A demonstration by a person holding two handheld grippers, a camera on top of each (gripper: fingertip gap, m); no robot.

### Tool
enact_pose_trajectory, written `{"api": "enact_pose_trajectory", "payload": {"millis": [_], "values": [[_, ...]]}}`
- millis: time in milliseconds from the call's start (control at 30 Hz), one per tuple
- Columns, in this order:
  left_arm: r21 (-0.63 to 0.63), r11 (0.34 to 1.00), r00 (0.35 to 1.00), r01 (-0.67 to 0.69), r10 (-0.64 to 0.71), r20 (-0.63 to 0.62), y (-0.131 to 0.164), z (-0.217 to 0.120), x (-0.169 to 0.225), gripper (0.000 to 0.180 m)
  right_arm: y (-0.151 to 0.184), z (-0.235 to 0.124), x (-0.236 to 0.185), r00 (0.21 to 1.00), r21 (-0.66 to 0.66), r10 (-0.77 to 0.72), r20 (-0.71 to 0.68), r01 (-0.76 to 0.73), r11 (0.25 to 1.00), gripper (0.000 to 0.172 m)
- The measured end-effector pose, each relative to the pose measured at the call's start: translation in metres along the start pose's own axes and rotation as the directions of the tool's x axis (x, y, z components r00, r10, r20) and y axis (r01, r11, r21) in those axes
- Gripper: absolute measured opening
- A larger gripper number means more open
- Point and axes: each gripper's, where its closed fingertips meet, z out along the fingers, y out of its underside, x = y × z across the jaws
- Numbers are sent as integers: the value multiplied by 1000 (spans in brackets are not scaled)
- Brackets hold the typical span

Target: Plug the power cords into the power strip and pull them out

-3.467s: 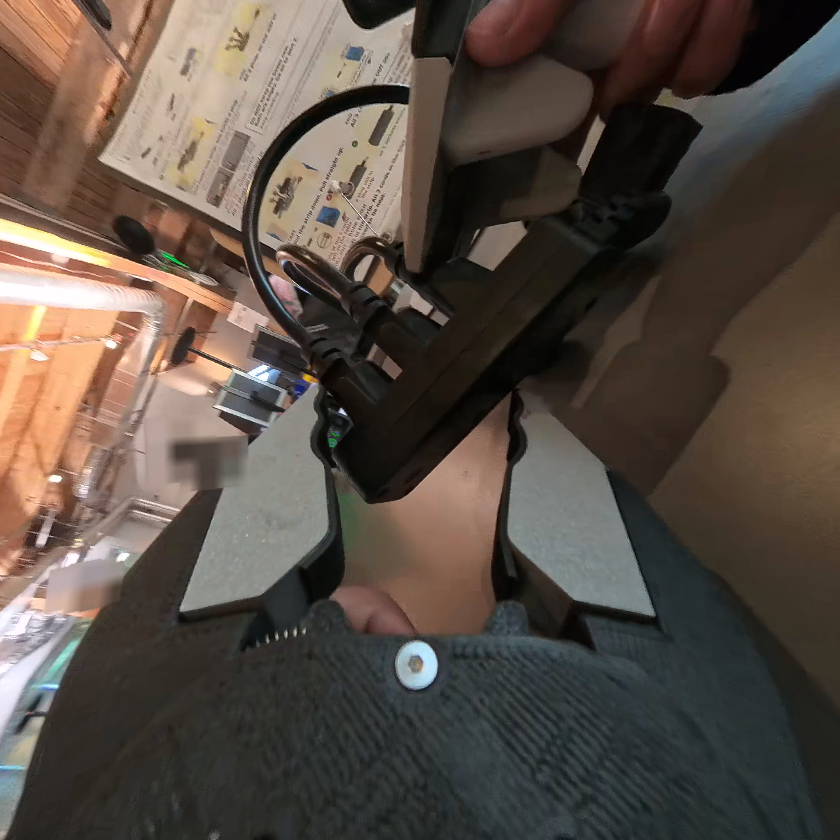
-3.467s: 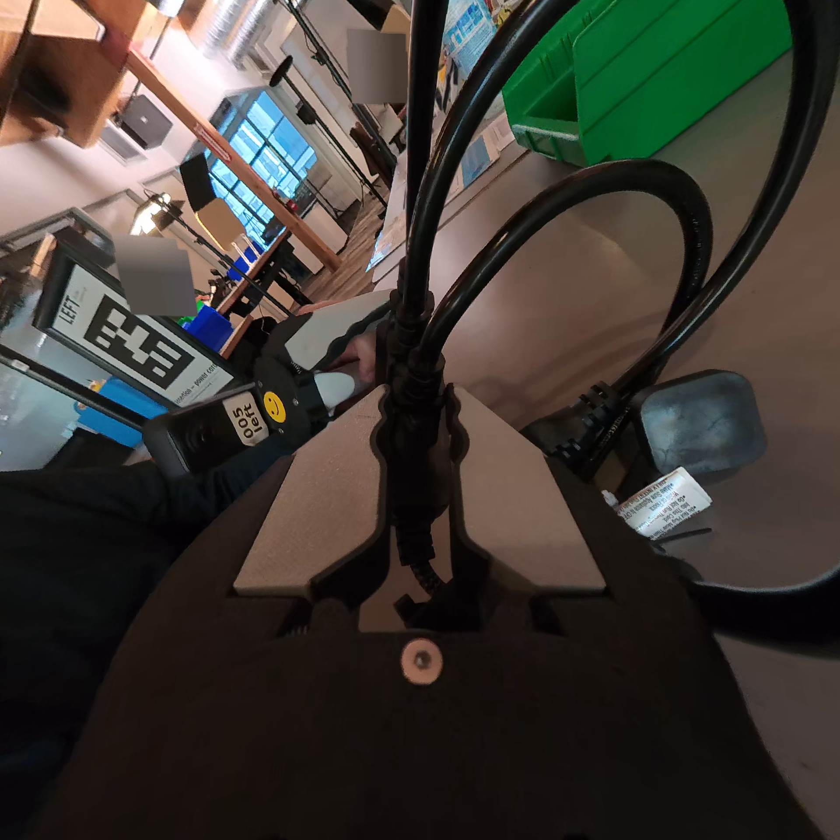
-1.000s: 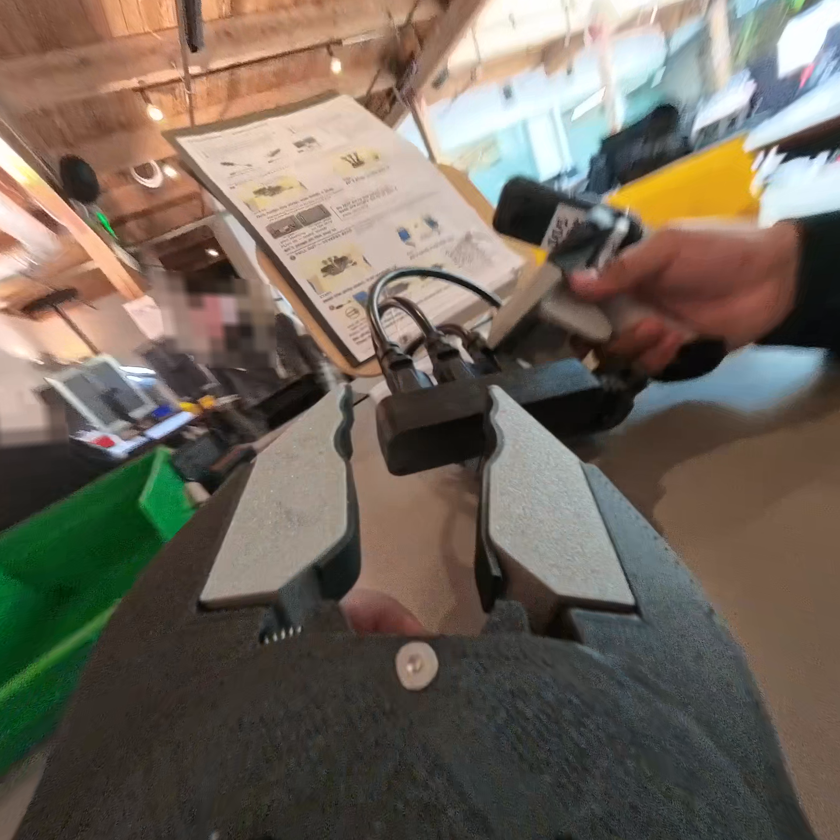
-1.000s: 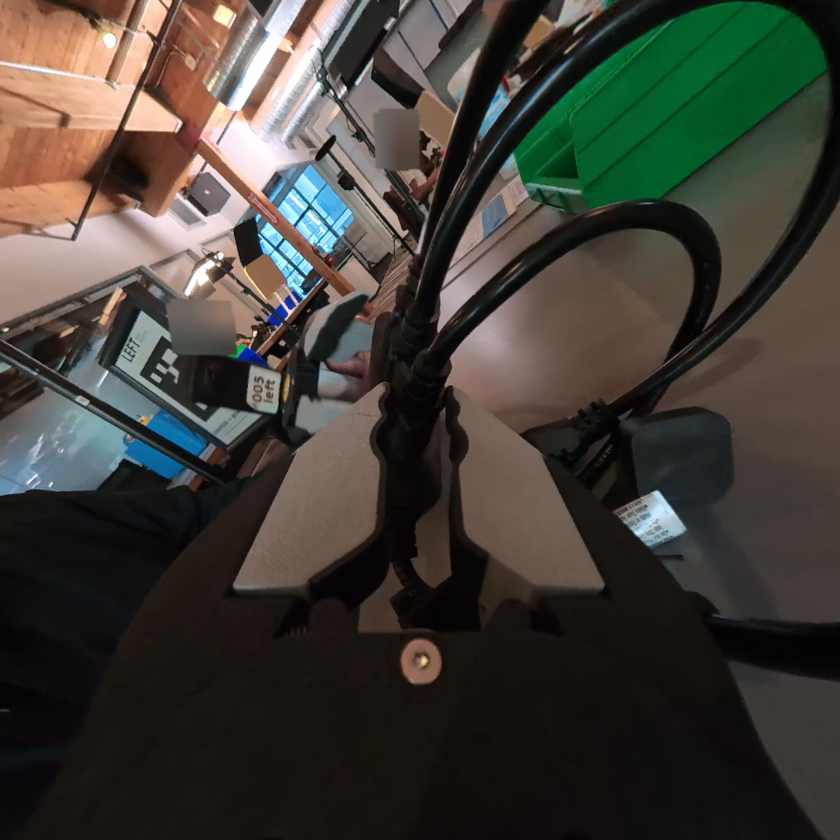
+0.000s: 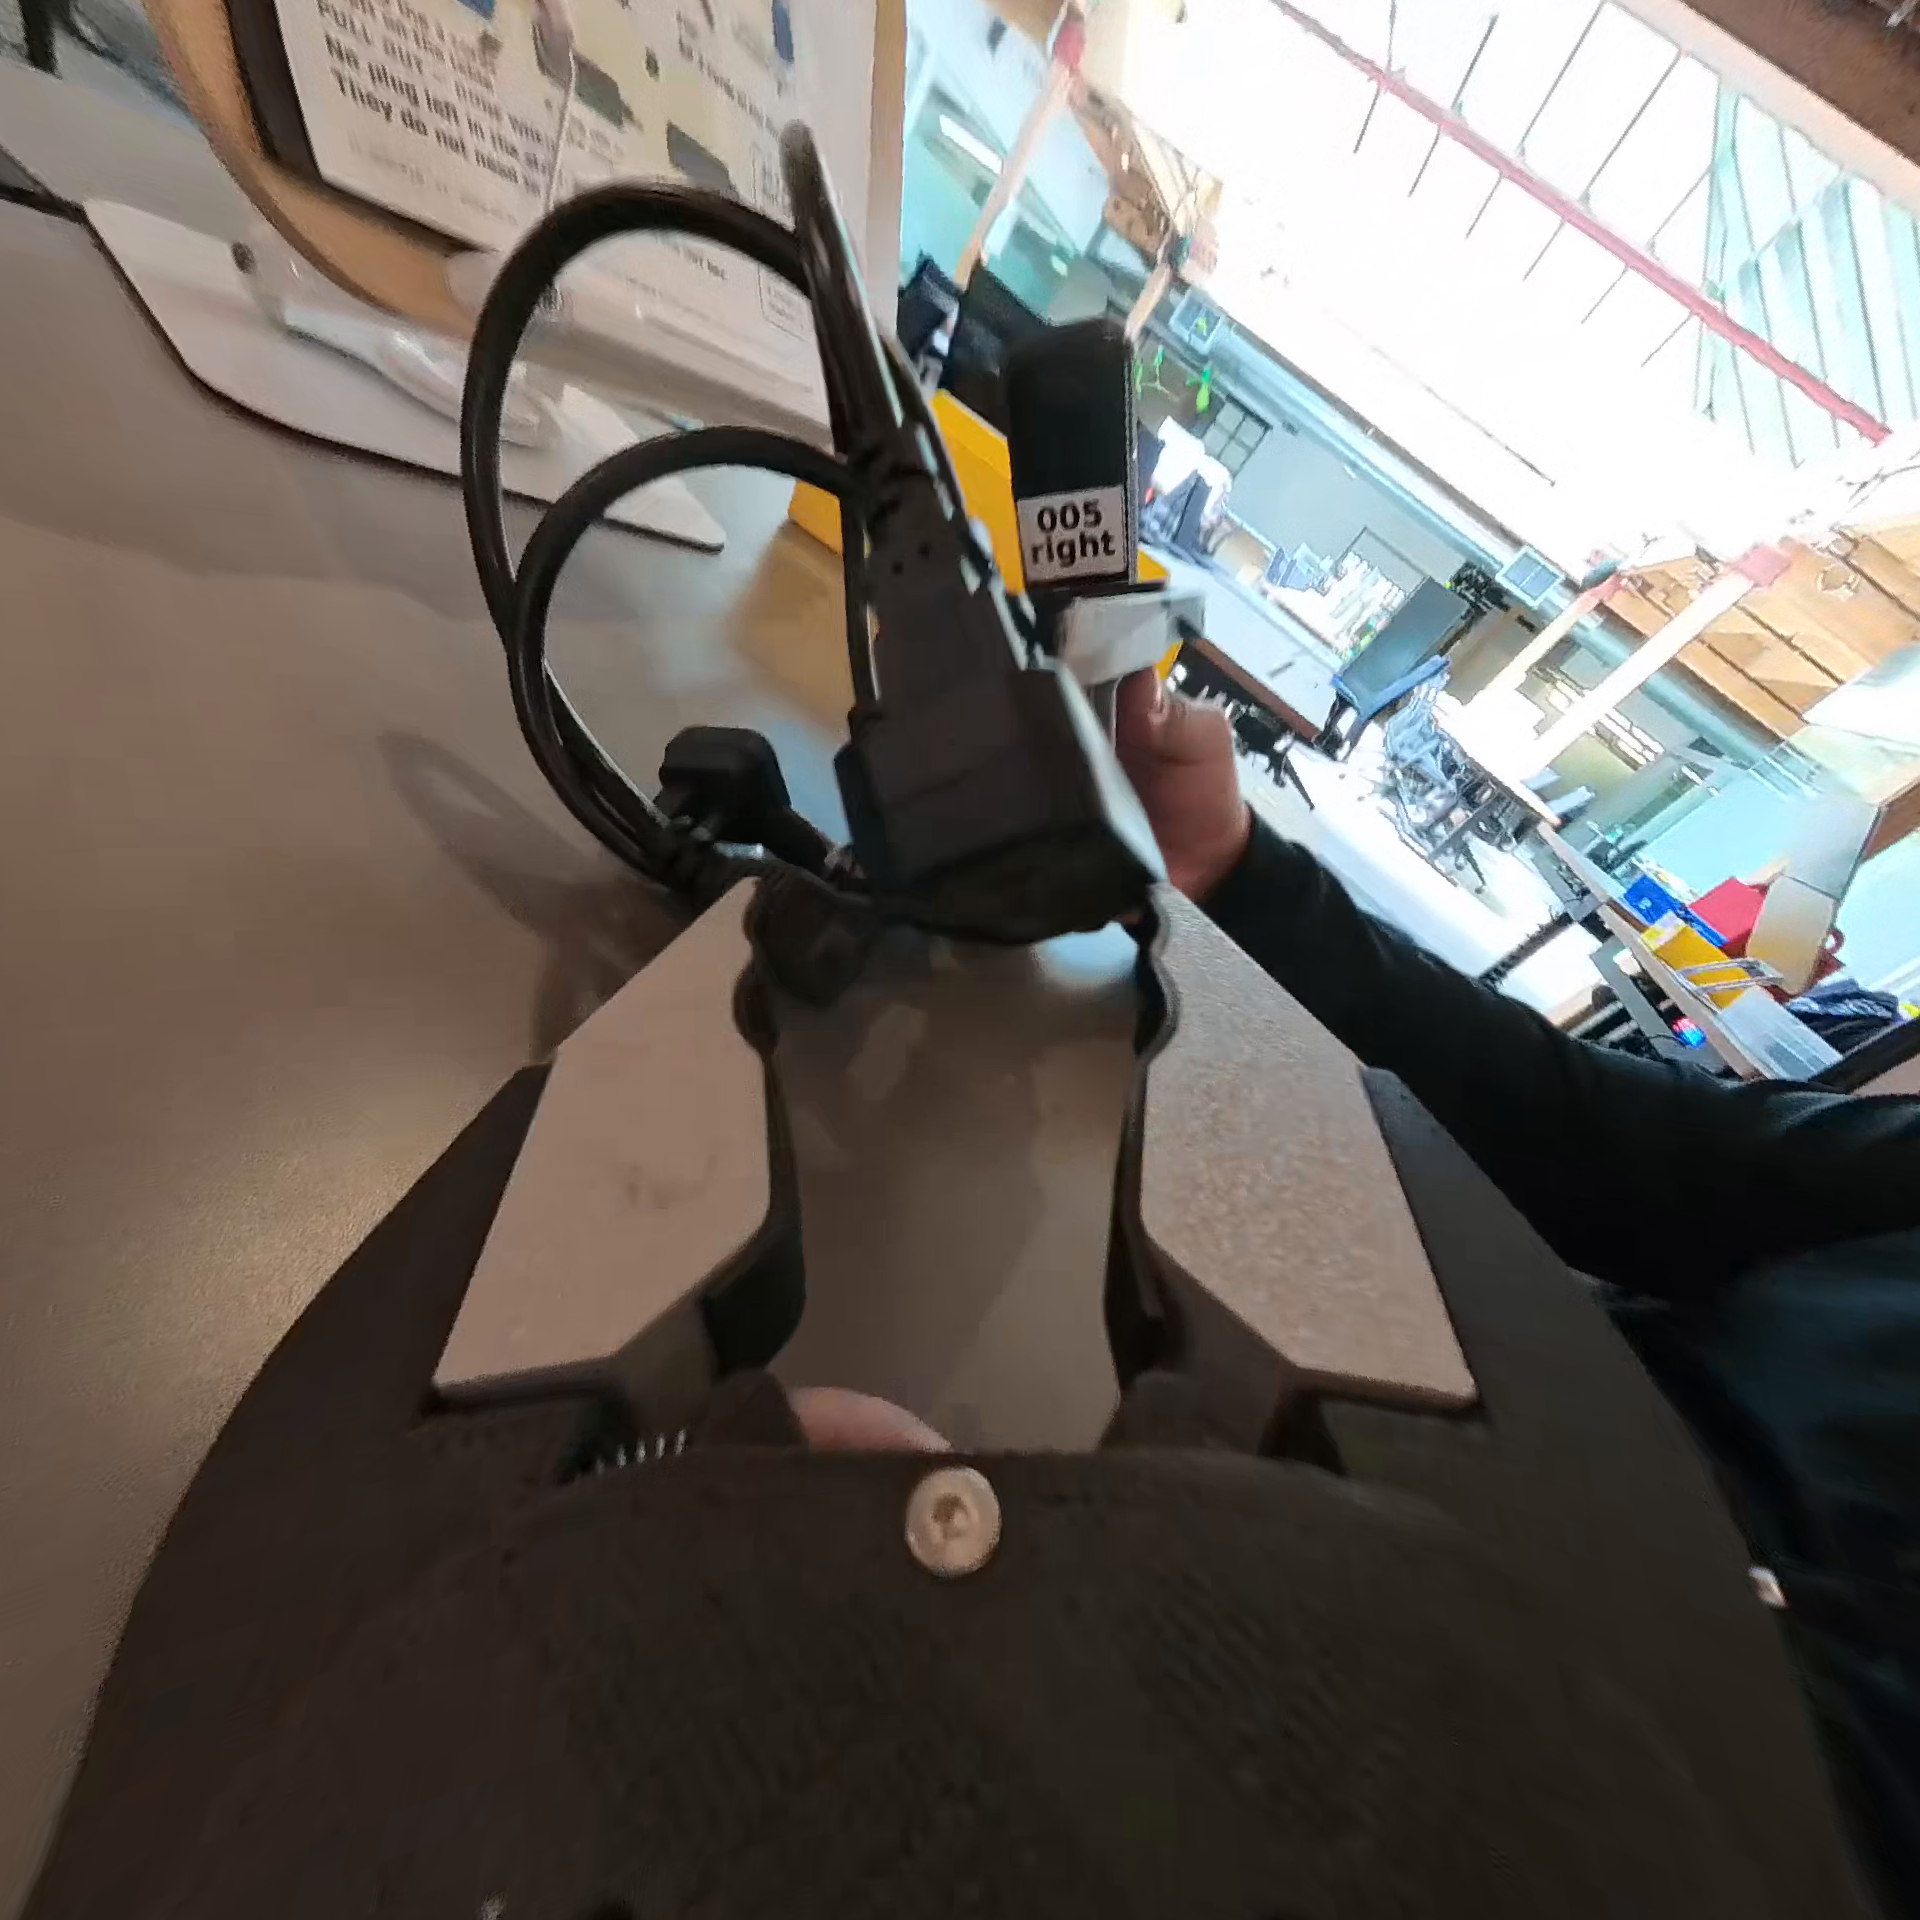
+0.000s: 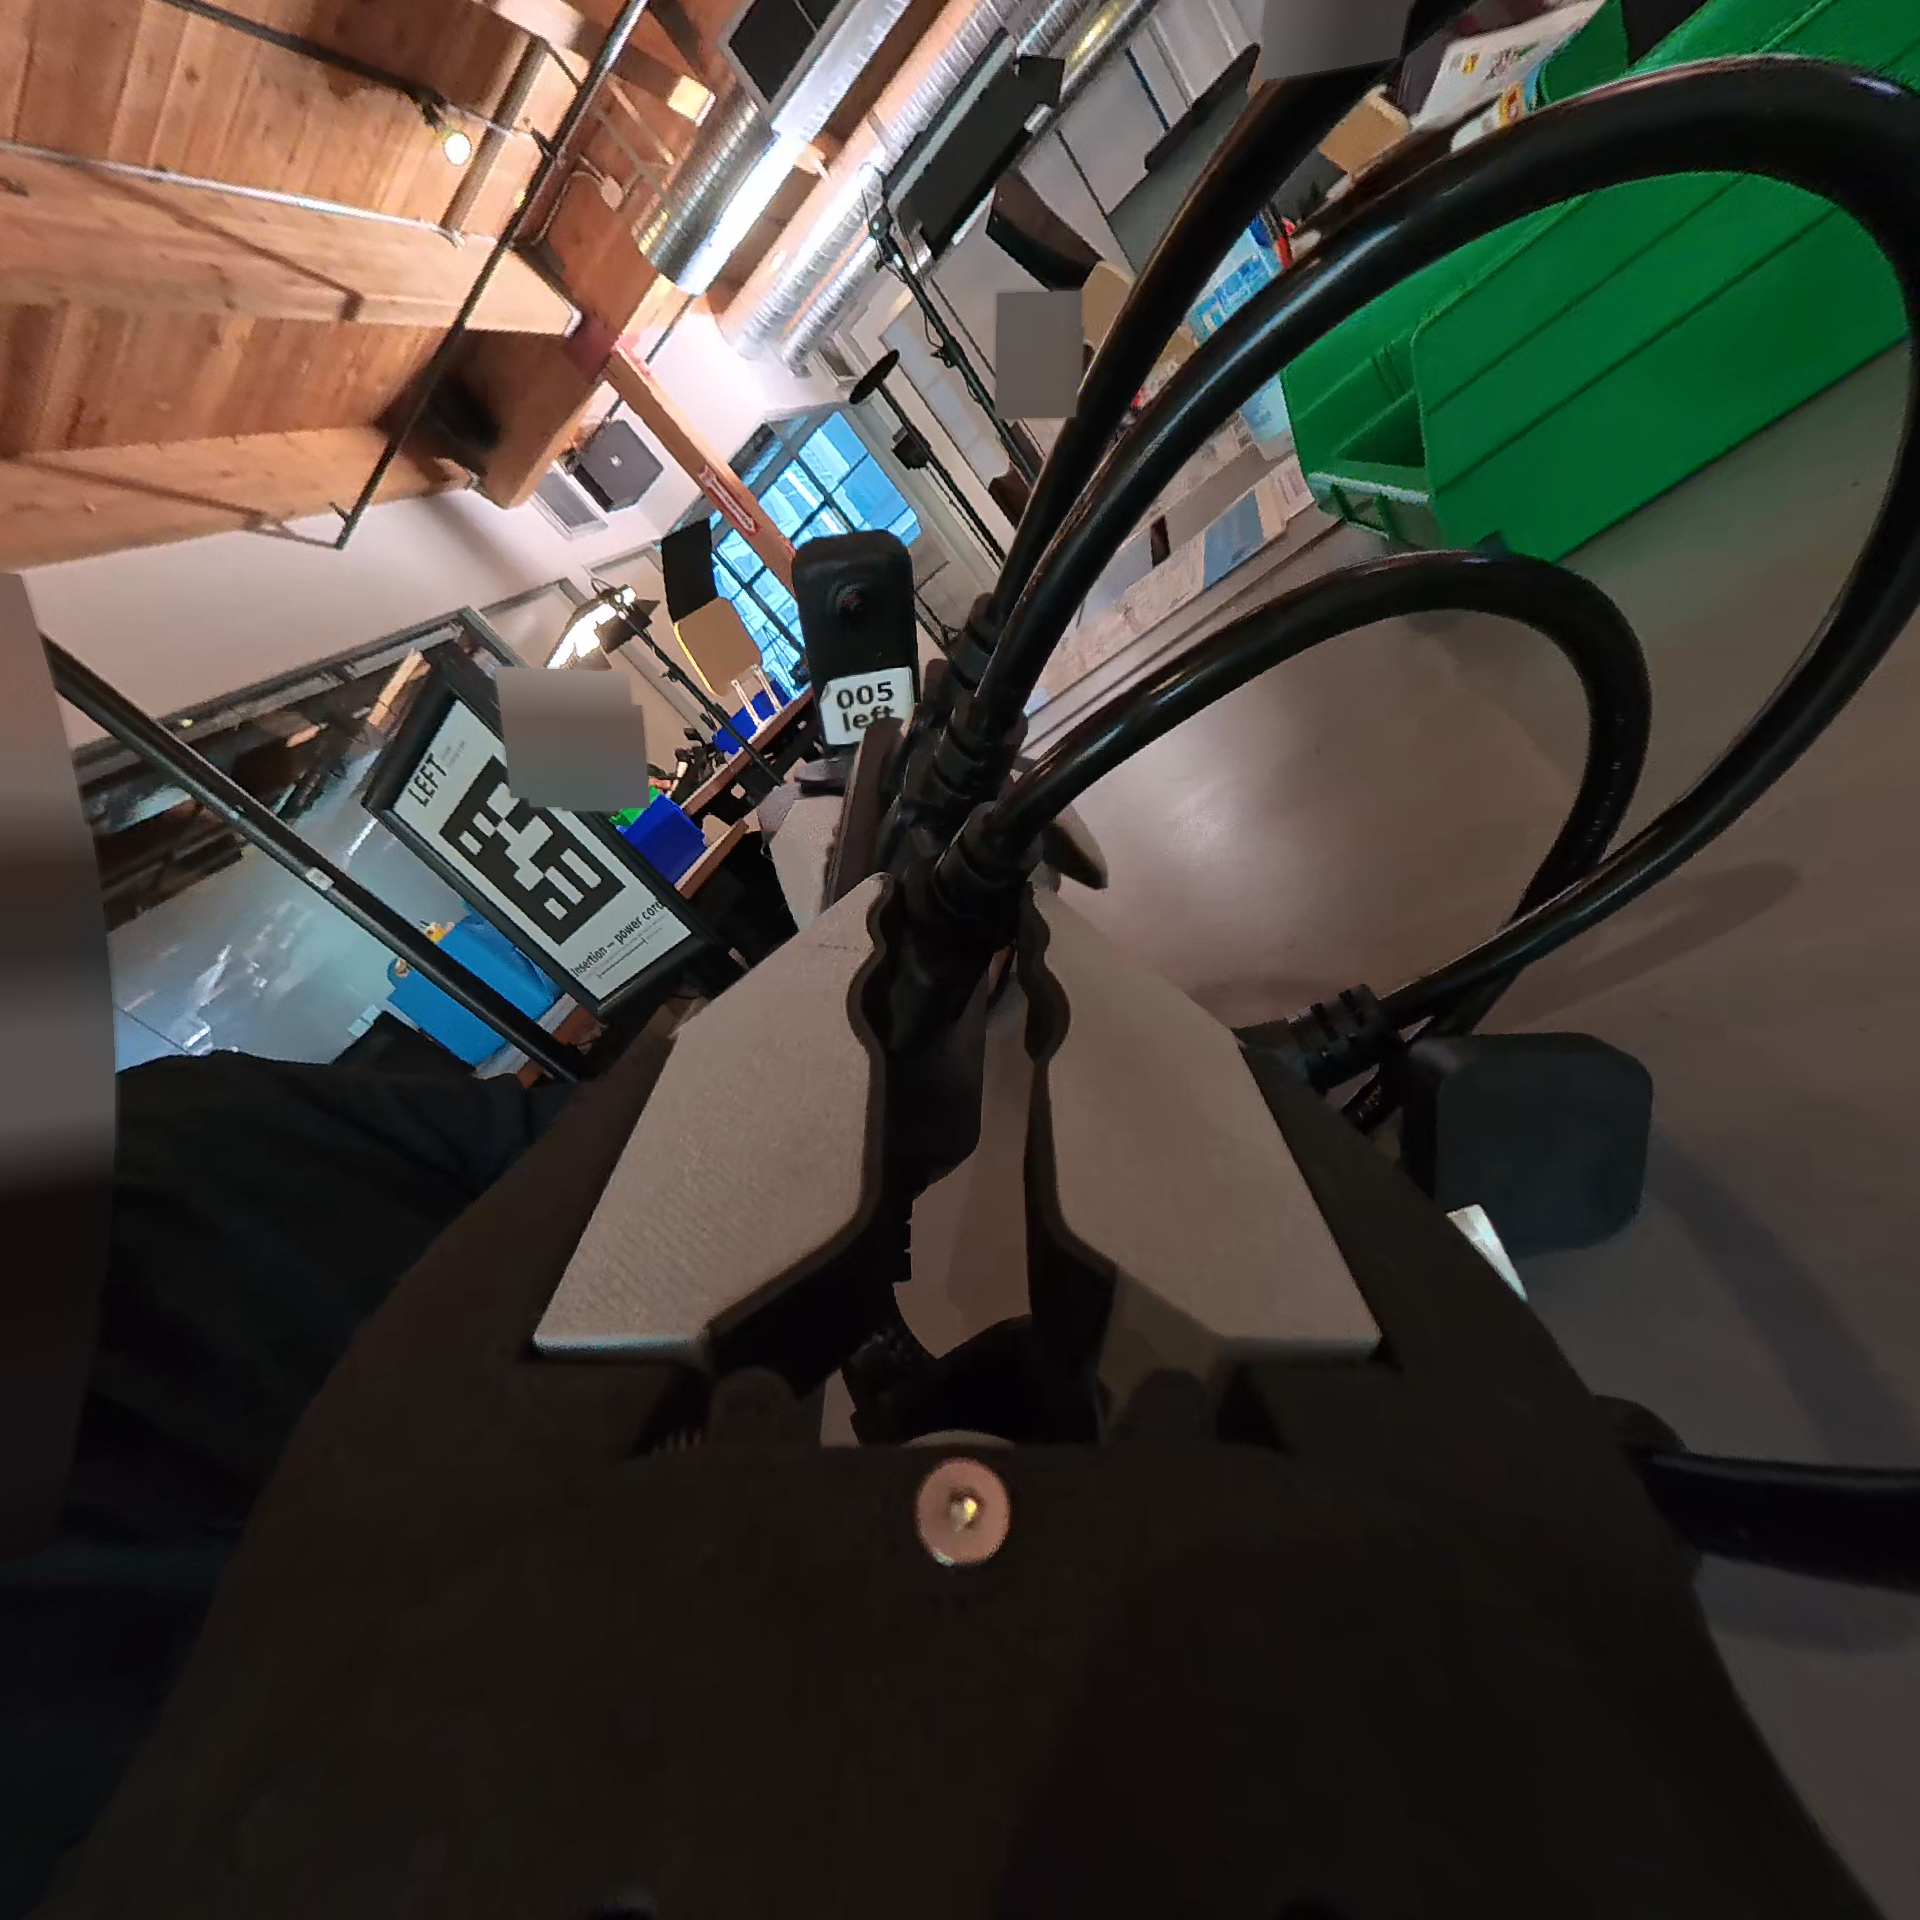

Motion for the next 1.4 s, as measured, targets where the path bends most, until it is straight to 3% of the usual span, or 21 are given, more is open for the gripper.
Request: {"api": "enact_pose_trajectory", "payload": {"millis": [200, 333, 467, 567, 633, 700, 967, 1133, 1200, 1300, 1400], "values": [[87, 993, 995, -76, 70, 72, -9, 8, 4, 58, 8, 6, -1, 999, -53, -50, -17, 49, 997, 19], [137, 939, 936, -317, 286, 205, -19, 7, 12, 58, 7, 7, -1, 997, -43, -72, -13, 71, 997, 19], [73, 797, 768, -599, 547, 332, -21, 7, 25, 58, 6, 9, -5, 992, -35, -123, -8, 123, 992, 21], [-33, 622, 562, -782, 727, 395, -16, 10, 33, 58, 7, 10, -7, 988, -46, -153, -14, 152, 987, 20], [-107, 520, 437, -847, 797, 416, -10, 14, 34, 58, 7, 9, -3, 988, -47, -153, -33, 151, 987, 17], [-132, 479, 390, -868, 821, 417, -7, 17, 35, 58, 6, 8, -3, 990, -33, -141, -29, 140, 990, 13], [-77, 569, 493, -818, 765, 415, -11, 14, 31, 55, 2, 8, 0, 989, -9, -138, -48, 137, 990, 15], [61, 715, 693, -697, 649, 315, -15, 10, 37, 48, -2, 7, 0, 983, 4, -168, -73, 169, 986, 20], [96, 746, 737, -659, 616, 278, -17, 8, 39, 48, -1, 8, -1, 983, 3, -168, -68, 168, 986, 20], [111, 740, 736, -664, 620, 271, -17, 7, 42, 48, -2, 9, -1, 988, 14, -144, -51, 145, 989, 18], [101, 702, 693, -705, 652, 308, -18, 9, 45, 49, -4, 8, -2, 995, 32, -94, -28, 95, 995, 13]]}}
